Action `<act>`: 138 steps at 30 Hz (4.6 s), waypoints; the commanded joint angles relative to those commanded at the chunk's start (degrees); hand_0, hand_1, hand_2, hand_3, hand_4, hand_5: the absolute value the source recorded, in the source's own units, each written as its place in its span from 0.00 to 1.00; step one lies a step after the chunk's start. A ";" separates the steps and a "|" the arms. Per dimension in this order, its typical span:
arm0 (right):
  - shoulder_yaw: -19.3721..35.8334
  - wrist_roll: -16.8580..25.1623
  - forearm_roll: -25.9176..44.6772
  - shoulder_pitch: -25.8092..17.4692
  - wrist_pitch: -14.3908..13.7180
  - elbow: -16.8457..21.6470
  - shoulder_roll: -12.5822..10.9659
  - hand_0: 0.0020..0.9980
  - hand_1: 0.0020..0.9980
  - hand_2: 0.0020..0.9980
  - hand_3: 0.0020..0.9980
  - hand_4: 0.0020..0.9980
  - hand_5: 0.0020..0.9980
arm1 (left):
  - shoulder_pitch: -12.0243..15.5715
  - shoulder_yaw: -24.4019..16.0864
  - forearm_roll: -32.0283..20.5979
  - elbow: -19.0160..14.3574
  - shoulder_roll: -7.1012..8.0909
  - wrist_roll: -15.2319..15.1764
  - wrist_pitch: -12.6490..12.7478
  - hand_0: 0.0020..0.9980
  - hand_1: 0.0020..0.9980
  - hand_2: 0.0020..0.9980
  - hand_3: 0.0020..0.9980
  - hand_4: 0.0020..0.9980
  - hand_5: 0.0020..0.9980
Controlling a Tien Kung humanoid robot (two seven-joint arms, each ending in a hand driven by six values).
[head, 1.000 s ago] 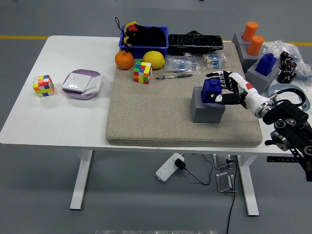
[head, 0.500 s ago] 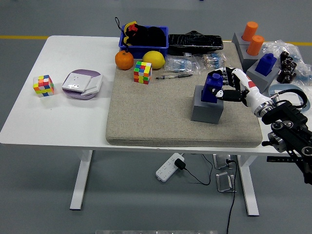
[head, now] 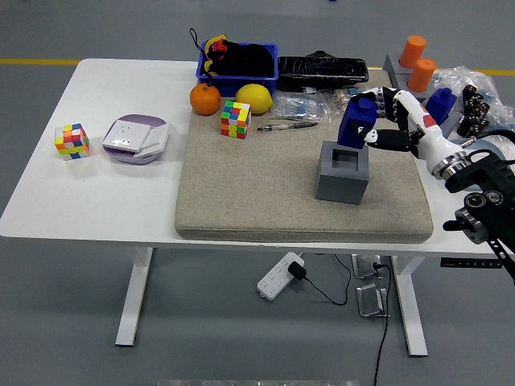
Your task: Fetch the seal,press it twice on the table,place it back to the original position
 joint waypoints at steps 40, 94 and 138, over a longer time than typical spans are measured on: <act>3.24 5.50 -1.66 -9.30 -4.14 -14.64 4.43 0.40 0.28 0.26 0.26 0.45 0.00 | 0.56 0.25 -0.05 0.02 -0.47 0.03 -0.15 0.68 0.64 0.60 0.65 0.68 0.19; -7.59 2.21 2.66 2.03 -0.73 -2.92 3.55 0.40 0.28 0.26 0.26 0.46 0.00 | -0.13 0.72 -0.45 -0.04 -0.29 -0.03 -0.16 0.68 0.64 0.60 0.65 0.69 0.20; -12.28 2.66 3.48 5.52 0.35 -9.68 2.19 0.41 0.28 0.26 0.26 0.47 0.00 | -0.31 1.52 -0.66 -0.07 0.11 0.04 -0.35 0.68 0.64 0.60 0.65 0.69 0.20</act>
